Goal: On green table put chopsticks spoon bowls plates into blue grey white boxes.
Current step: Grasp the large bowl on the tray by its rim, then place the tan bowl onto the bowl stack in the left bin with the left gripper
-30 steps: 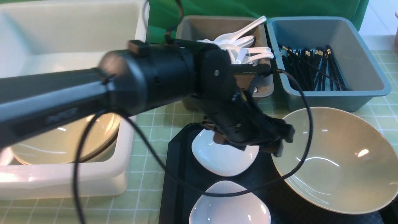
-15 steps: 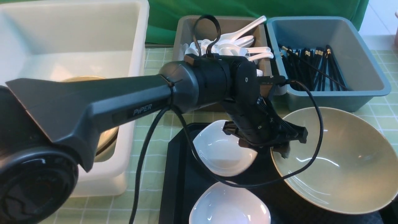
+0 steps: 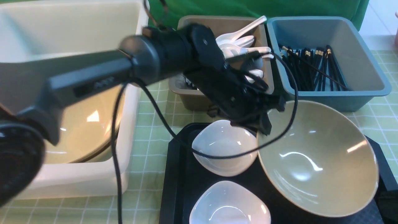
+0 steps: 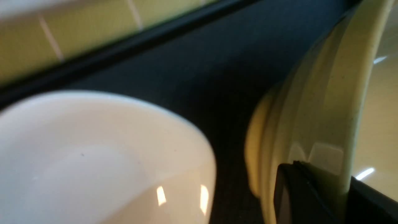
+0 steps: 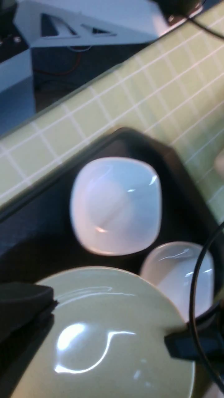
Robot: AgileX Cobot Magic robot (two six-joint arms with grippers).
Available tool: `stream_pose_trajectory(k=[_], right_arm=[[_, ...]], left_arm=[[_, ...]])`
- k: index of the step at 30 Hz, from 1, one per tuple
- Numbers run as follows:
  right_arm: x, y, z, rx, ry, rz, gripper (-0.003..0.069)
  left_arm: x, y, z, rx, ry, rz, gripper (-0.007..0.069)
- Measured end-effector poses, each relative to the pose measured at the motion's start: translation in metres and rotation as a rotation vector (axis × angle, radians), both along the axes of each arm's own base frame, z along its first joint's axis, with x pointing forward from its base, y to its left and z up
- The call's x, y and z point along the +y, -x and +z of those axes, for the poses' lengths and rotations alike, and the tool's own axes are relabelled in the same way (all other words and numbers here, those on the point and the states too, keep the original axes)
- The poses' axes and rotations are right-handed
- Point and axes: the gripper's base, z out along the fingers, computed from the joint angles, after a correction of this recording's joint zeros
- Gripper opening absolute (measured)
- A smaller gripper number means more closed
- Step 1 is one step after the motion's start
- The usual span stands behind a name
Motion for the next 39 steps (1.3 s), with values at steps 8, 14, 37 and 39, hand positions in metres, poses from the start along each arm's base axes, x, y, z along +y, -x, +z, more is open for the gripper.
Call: stream_pose_trajectory(k=[8, 14, 37, 39], right_arm=[[0.008, -0.014, 0.014, -0.038, -0.034, 0.039, 0.0047], [0.014, -0.017, 0.034, -0.122, -0.08, 0.1, 0.0046], [0.077, -0.083, 0.044, -0.111, -0.202, 0.439, 0.0064], [0.101, -0.094, 0.046, -0.099, -0.207, 0.496, 0.0066]], left_arm=[[0.044, -0.001, 0.055, -0.066, 0.071, 0.014, 0.0017], [0.082, 0.005, 0.085, -0.099, 0.116, 0.083, 0.0017], [0.369, 0.113, 0.083, -0.174, 0.056, 0.955, 0.0017], [0.372, 0.11, 0.077, -0.145, 0.041, 0.944, 0.0017]])
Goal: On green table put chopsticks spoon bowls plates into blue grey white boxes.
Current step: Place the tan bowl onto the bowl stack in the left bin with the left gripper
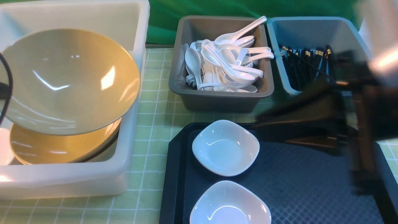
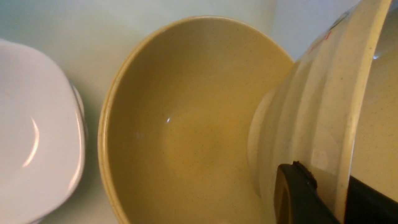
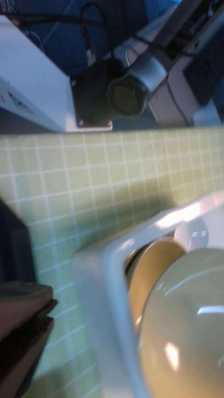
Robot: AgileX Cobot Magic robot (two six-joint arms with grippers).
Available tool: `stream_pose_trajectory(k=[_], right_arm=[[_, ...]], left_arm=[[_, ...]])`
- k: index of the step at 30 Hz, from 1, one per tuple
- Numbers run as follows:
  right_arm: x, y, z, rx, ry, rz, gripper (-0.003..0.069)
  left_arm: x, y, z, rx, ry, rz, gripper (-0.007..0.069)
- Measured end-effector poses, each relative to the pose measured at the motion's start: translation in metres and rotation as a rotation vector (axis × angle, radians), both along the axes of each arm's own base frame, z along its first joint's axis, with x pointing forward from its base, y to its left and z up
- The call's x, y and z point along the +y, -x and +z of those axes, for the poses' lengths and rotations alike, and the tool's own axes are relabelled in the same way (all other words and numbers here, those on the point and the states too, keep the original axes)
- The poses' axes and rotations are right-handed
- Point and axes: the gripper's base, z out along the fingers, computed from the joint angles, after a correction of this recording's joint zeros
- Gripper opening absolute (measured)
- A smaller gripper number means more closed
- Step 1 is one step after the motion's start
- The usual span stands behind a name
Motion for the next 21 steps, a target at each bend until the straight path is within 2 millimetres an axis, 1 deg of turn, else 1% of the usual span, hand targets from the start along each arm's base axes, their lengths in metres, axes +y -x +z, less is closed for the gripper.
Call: stream_pose_trajectory(k=[3, 7, 10, 13, 16, 21], right_arm=[[0.024, -0.005, 0.003, -0.012, 0.007, 0.063, 0.0068], [0.035, -0.004, 0.001, -0.015, 0.024, 0.102, 0.0069], [0.037, -0.004, 0.001, -0.017, 0.026, 0.107, 0.0071], [0.037, -0.005, 0.001, -0.019, 0.028, 0.106, 0.0076], [0.037, -0.005, 0.001, -0.021, 0.031, 0.104, 0.0078], [0.037, -0.005, 0.001, -0.021, 0.032, 0.105, 0.0083]], left_arm=[[0.007, -0.002, -0.008, 0.049, -0.015, 0.037, 0.0016], [0.015, -0.003, -0.015, 0.101, -0.059, 0.095, 0.0016], [0.021, -0.001, -0.019, 0.144, -0.11, 0.12, 0.0018], [0.022, 0.001, -0.02, 0.157, -0.121, 0.125, 0.0018], [0.022, -0.001, -0.022, 0.159, -0.108, 0.137, 0.0018], [0.025, -0.008, -0.032, 0.2, -0.049, 0.181, 0.0021]])
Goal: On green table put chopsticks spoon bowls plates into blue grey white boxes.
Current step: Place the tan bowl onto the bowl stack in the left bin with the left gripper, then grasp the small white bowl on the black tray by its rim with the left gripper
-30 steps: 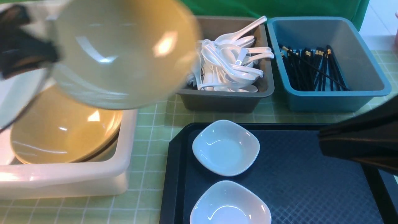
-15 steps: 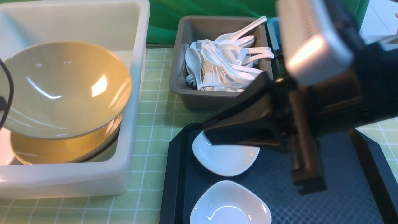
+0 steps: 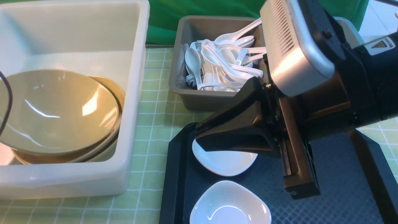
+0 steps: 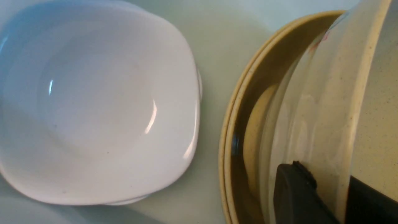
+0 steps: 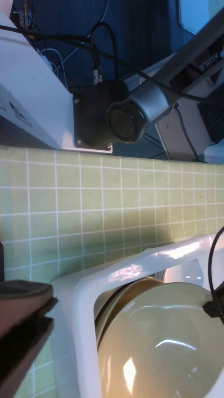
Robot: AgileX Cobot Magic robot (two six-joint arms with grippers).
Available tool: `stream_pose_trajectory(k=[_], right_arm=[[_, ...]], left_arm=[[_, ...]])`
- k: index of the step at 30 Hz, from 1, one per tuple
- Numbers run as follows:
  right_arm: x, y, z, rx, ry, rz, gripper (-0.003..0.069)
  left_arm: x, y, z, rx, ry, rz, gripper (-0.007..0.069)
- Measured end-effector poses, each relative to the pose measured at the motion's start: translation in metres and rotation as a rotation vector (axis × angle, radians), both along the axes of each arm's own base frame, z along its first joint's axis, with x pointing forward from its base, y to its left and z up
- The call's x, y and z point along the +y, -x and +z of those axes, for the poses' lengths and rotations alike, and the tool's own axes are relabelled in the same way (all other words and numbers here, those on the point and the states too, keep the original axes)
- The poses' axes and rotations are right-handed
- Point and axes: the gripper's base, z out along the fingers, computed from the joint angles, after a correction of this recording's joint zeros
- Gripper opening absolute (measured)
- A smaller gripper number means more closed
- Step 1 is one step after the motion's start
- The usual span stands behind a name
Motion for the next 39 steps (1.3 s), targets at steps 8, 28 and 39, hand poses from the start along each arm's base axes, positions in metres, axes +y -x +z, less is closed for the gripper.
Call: stream_pose_trajectory(k=[8, 28, 39], right_arm=[[0.0, 0.0, 0.0, 0.003, 0.0, -0.002, 0.0092], [-0.008, 0.0, -0.008, 0.004, 0.132, -0.038, 0.0107], [-0.041, 0.022, 0.011, -0.035, 0.215, -0.186, 0.0117]], left_arm=[[-0.008, -0.006, -0.006, 0.059, -0.026, 0.01, 0.0116], [-0.019, -0.006, 0.016, 0.259, -0.19, 0.005, 0.065], [-0.092, -0.013, 0.063, 0.155, -0.205, -0.311, 0.0647]])
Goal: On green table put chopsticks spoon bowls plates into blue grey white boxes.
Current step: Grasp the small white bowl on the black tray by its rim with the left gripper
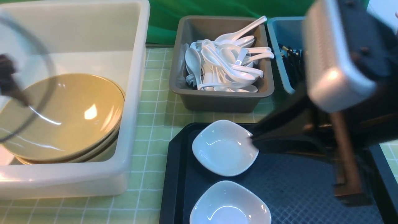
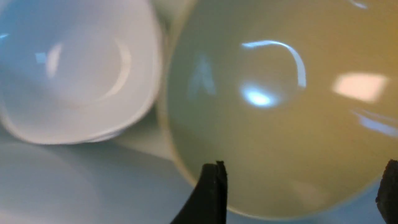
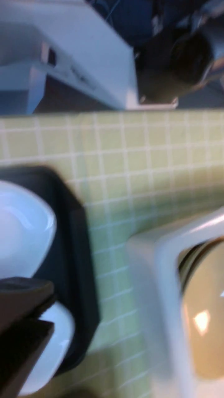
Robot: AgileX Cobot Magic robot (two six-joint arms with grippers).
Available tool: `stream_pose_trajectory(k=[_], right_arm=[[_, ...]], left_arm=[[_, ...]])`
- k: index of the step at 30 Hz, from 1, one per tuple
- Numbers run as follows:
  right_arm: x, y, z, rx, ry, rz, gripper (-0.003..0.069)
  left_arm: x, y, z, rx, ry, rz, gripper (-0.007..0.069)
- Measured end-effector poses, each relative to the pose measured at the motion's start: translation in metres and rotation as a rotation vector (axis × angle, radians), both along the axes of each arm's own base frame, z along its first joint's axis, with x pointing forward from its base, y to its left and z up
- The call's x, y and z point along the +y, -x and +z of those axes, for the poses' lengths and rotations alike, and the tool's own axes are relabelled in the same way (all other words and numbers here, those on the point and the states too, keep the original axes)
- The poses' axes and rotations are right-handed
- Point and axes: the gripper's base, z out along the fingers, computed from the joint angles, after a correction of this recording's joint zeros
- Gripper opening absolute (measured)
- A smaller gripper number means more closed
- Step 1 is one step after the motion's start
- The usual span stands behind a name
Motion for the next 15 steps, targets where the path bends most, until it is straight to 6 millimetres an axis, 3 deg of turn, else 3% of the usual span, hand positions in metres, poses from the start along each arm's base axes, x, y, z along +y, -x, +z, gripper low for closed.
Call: stream_pose_trajectory(k=[4, 6, 11, 15], right_arm=[[-0.018, 0.019, 0.01, 0.006, 0.017, -0.042, 0.012], [-0.022, 0.025, 0.012, 0.013, 0.017, -0.041, 0.0123], [-0.028, 0.034, 0.017, 0.022, 0.003, -0.054, 0.0129], [-0.03, 0.037, 0.019, 0.016, -0.003, -0.055, 0.0132]], left_arm=[[-0.083, 0.004, -0.003, -0.061, 0.094, -0.348, 0.0629], [-0.11, 0.005, -0.009, -0.071, 0.123, -0.445, 0.0608], [-0.17, -0.008, -0.038, -0.07, 0.173, -0.592, 0.0566], [-0.2, -0.028, -0.071, 0.021, 0.161, -0.652, 0.0533]])
